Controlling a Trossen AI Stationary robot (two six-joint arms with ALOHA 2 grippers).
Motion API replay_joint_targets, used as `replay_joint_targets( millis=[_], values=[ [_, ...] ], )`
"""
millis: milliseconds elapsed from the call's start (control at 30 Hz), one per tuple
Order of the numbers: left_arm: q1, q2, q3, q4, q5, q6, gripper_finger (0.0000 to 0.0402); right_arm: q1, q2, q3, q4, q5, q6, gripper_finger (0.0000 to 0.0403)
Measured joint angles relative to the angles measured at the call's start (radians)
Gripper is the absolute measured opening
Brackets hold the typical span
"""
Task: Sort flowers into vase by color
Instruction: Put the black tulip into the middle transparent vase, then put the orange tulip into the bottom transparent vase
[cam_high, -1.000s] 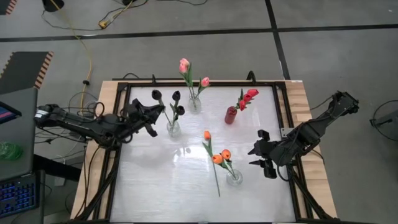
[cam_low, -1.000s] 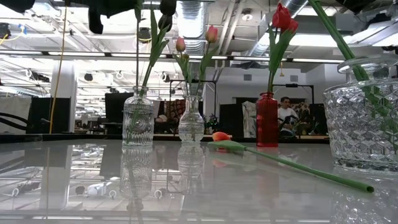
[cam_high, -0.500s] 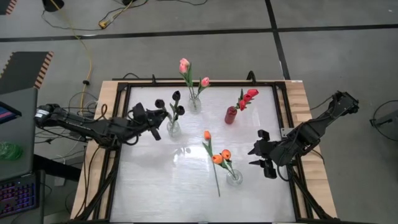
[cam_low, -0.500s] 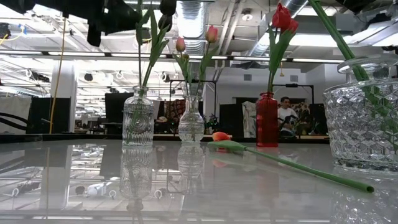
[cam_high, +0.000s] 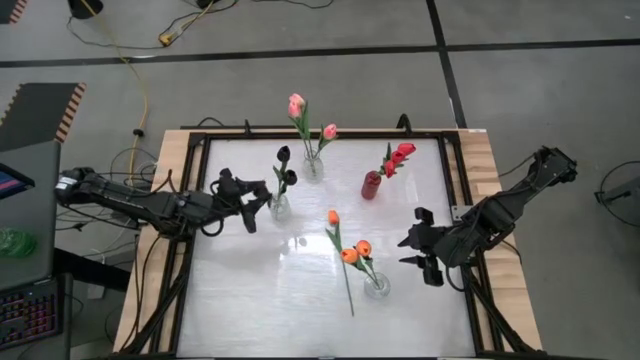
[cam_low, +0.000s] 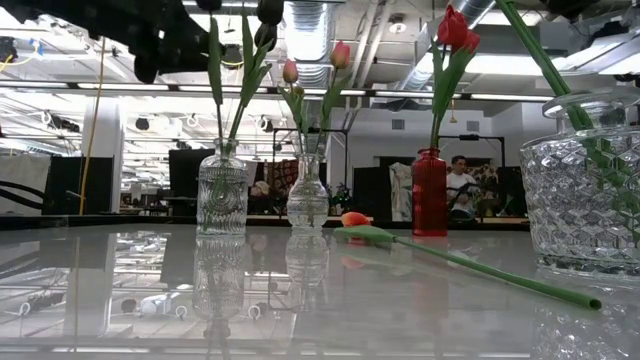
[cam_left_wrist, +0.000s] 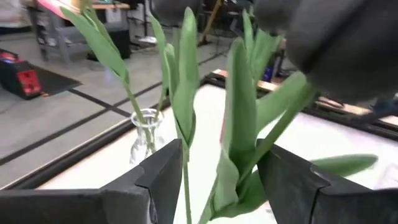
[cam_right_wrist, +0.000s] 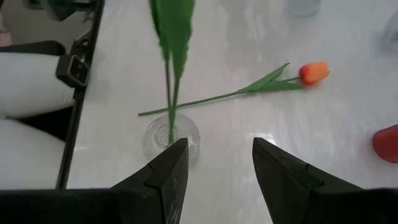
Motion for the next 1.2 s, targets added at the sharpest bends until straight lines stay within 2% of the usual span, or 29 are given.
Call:
replay_joint_targets(
  millis=[200, 533, 667, 867, 1200],
  values=[
    [0.000, -0.095, 0.000, -0.115, 0.047, -0.011, 0.0188, -0.024, 0.000, 0.000, 0.000, 0.067, 0.001, 0.0205],
    [0.000, -0.228, 0.000, -0.319, 0.144, -0.058, 0.0187, -0.176, 0.000, 0.000, -0.001, 0.071, 0.032, 0.0205],
    [0.000, -0.238, 0.000, -0.400, 0.169, -0.110, 0.0187, -0.238, 0.005, 0.000, -0.006, 0.071, 0.126, 0.0205],
    [0.000, -0.223, 0.000, -0.442, 0.171, -0.143, 0.0187, -0.287, 0.060, 0.001, -0.011, 0.067, 0.167, 0.0205],
    [0.000, -0.190, 0.001, -0.452, 0.170, -0.144, 0.0187, -0.384, 0.211, 0.001, 0.031, -0.041, 0.220, 0.0205]
  ],
)
